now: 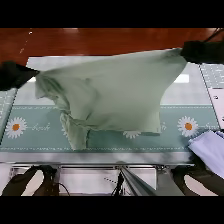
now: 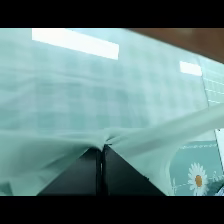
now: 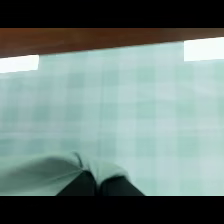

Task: Fold the shirts.

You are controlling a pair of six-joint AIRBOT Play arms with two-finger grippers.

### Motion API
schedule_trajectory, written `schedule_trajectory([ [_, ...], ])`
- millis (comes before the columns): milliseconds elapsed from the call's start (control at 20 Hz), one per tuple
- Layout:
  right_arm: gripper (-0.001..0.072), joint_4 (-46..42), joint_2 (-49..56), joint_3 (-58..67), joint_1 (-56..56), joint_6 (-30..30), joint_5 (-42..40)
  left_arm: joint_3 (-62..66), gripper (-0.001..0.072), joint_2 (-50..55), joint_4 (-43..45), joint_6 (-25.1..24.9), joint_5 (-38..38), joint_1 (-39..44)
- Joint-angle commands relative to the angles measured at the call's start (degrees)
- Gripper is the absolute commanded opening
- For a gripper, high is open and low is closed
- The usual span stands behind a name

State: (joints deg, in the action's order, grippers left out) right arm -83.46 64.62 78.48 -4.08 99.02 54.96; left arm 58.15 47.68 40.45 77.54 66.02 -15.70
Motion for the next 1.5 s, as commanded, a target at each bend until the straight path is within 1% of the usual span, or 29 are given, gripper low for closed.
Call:
schedule_trajectory([
  [0,0.0033,1.86,10.19,0.07,-0.02,-0.33,-8.33,-5.35,0.0015,10.99,-8.7,-5.66,-10.08,6.36],
  [100,0.0033,1.42,13.25,0.07,-0.02,-0.33,-10.43,-5.33,0.0015,17.31,-16.2,-14.75,-13.73,10.32],
  [150,0.0033,1.38,14.51,0.09,-0.02,-0.33,-10.71,-5.33,0.0015,20.26,-17.94,-18.47,-15.8,12.09],
  [250,0.0033,0.79,16.68,0.07,-0.02,-0.28,-10.23,-5.35,0.0015,25.31,-17.99,-21.49,-18.01,14.34],
  [400,0.0033,0.9,19.5,0.07,-0.02,-0.09,-7.8,-5.38,0.0016,31.93,-18.27,-20.7,-16.83,14.93],
  [550,0.0033,3.02,22.56,0.07,-0.04,0.35,-2.93,-5.38,0.0016,36.11,-18.29,-13.7,-15.78,15.02],
  [600,0.0036,4.2,23.12,0.07,-0.02,0.33,-1.86,-5.35,0.0015,36.7,-18.29,-12.68,-15.17,14.99],
  [650,0.0135,4.9,23.12,0.09,-0.04,0.31,-1.6,-5.33,0.0019,36.68,-18.53,-12.74,-13.97,14.82],
  [700,0.0461,5.44,22.51,0.09,-0.02,-0.13,-1.64,-4.98,0.0107,36.57,-18.47,-12.74,-11.8,14.36],
  [750,0.055,5.2,21.55,0.09,-0.02,-0.55,-1.38,-4.04,0.0382,36.59,-18.45,-12.72,-8.35,13.31],
  [800,0.055,3.67,20.0,0.09,0.11,-1.14,-0.96,-3.08,0.0557,36.59,-18.43,-12.63,-4.74,11.8],
  [850,0.0548,0.57,18.21,0.09,0.11,-1.44,-0.44,-1.99,0.0554,36.59,-18.08,-11.72,-0.39,9.49],
  [900,0.0541,-4.31,16.04,0.09,0.09,-1.46,0.68,-1.14,0.0519,36.54,-17.25,-10.51,3.3,6.78],
  [1000,0.0526,-13.49,12.35,0.09,0.66,-1.44,5.42,-0.66,0.0518,35.82,-14.49,-9.92,9.9,0.11],
  [1050,0.0526,-16.0,11.28,0.07,1.55,-1.49,8.7,-0.68,0.0517,35.04,-10.38,-8.59,12.13,-3.26],
  [1150,0.0526,-16.22,10.82,-0.04,5.01,-1.92,15.54,-1.29,0.0517,32.68,0.48,-5.99,14.73,-8.35],
  [1200,0.0526,-15.43,10.8,-0.94,7.02,-1.95,17.35,-2.8,0.0518,30.95,4.63,-5.64,15.04,-10.36],
  [1300,0.0521,-13.79,10.8,-3.8,10.25,-1.9,18.69,-7.41,0.0517,28.15,7.67,-6.03,13.88,-13.09],
  [1350,0.0482,-13.18,10.8,-5.33,11.21,-1.86,18.64,-9.55,0.0518,27.74,7.8,-7.02,13.16,-13.88],
  [1450,0.0476,-12.31,10.8,-8.31,11.87,-1.84,18.67,-13.05,0.0518,27.89,7.82,-8.37,12.22,-14.38],
])
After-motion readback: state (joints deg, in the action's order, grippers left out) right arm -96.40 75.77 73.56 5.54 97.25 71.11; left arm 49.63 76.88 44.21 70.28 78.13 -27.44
